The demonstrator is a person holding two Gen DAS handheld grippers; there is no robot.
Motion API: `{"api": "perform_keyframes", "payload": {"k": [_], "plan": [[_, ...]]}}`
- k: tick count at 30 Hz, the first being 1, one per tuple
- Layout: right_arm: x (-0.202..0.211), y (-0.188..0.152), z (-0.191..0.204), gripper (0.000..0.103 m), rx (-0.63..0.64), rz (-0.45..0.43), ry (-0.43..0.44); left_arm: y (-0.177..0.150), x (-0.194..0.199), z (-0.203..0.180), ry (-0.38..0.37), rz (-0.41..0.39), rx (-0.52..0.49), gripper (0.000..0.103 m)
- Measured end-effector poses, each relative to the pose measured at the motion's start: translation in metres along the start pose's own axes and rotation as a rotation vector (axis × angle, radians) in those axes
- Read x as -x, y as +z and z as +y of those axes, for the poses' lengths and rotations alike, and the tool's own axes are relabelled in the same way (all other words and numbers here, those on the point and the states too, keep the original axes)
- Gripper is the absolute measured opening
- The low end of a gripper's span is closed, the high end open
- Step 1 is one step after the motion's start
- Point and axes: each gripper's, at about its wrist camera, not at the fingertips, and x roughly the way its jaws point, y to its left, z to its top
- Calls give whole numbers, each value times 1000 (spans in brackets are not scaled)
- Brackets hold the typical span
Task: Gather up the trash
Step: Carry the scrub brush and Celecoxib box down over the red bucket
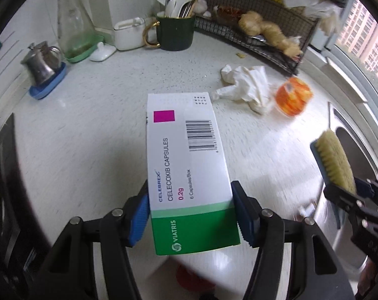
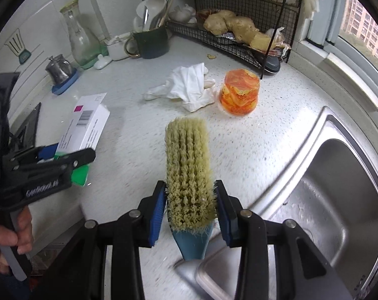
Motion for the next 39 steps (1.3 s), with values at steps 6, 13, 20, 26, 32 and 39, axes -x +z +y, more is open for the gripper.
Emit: {"api": "perform_keyframes", "payload": {"k": [6,13,20,26,32,39], "plan": [[47,-38,28,35,-1,-29,1,-44,56,4,10,-35,-70,58],[99,-103,71,35,-26,-47,6,-124,128,14,-54,-36,-108,58],[140,-179,112,35,-63,-47,-21,-201,169,26,-129,-20,-137,58],[136,-224,131,35,-91,-9,-33,-248,172,37,-128,16,-146,58],[108,-251,133,35,-104,59,-41,-279,139,38,-145,102,-128,58],[31,-287,114,35,-94,156,-25,-315,66,28,-150,183,-97,58]]}}
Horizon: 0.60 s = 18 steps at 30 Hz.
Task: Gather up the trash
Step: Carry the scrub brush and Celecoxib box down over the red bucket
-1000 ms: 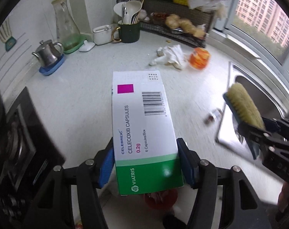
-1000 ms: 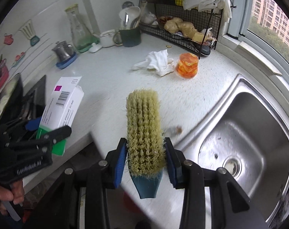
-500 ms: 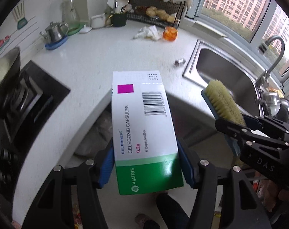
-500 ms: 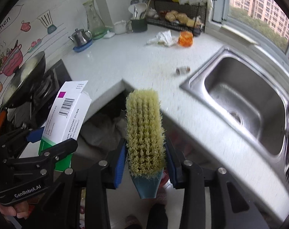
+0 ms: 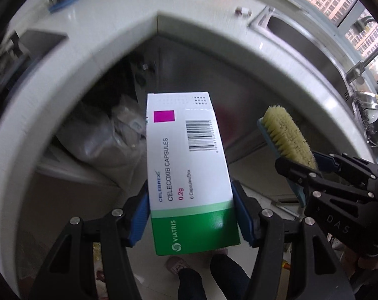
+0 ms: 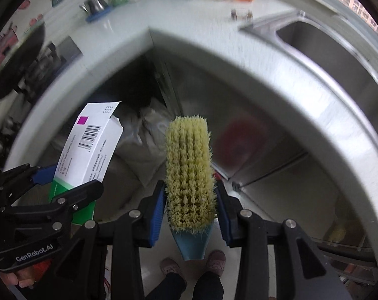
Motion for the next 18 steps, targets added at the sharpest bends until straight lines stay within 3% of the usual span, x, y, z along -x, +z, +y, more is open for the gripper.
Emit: {"api": "perform_keyframes", "payload": {"k": [5,18], "plan": [[-68,-11,-17,35,7,57,27,-11,-78,0,-8,50,50,58],[-293,-41,-58,35,39,172,55,-70,-299,23,-8,159,112,58]]}}
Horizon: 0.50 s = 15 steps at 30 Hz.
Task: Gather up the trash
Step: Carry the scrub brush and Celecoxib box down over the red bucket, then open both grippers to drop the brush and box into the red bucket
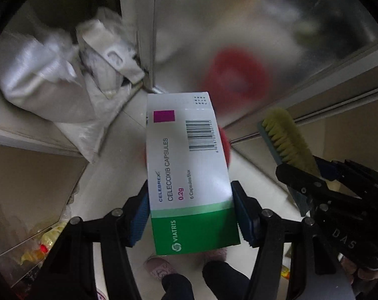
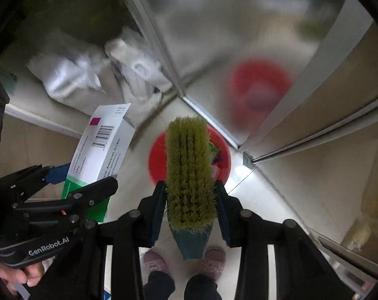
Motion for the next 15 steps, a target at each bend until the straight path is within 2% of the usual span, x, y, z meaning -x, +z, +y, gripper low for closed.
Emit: {"api": "perform_keyframes", "payload": {"k": [7,10,15], "plan": [[-106,1,-6,35,44,27,-7,-1,-108,16,20,17,-28,58],[-141,0,-12,35,48,43,-8,-1,-139,21,19,24,-32,58],[-174,-3,-19,36,80,50,-25,1,-172,25,52,27,-60,58]]}}
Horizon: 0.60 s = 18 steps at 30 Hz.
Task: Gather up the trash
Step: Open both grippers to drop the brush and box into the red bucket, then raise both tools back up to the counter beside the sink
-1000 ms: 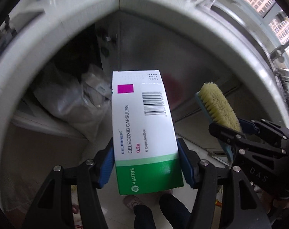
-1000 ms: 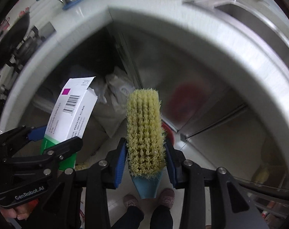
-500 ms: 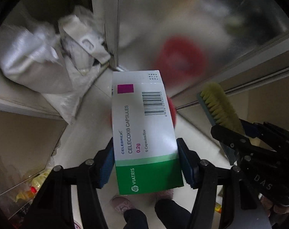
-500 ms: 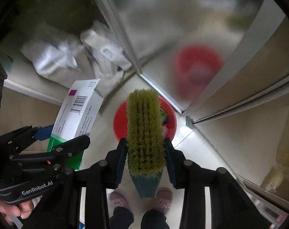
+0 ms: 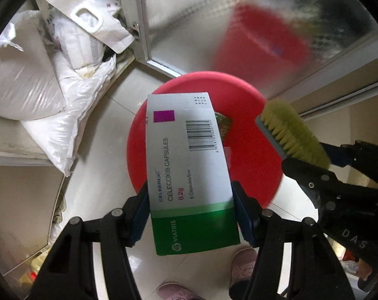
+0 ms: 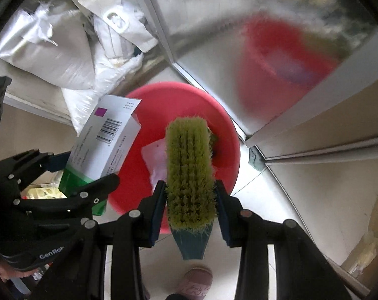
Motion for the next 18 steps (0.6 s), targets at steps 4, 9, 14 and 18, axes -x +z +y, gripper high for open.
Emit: {"api": "perform_keyframes", "payload": {"k": [4,9,14,18], "plan": [[-17,1,-2,36,6,6,-20,2,-18,6,-7,9,18,59],[-21,-5,-2,36,5,16,-5,4,-27,4,3,15,26,61],[-14,-10,-8,46,-15,8,-1,7,-27,6,19,-9,10,72],[-11,-11,-16,70,-52,-11,10,9,-24,15,27,-20,14,87]]}}
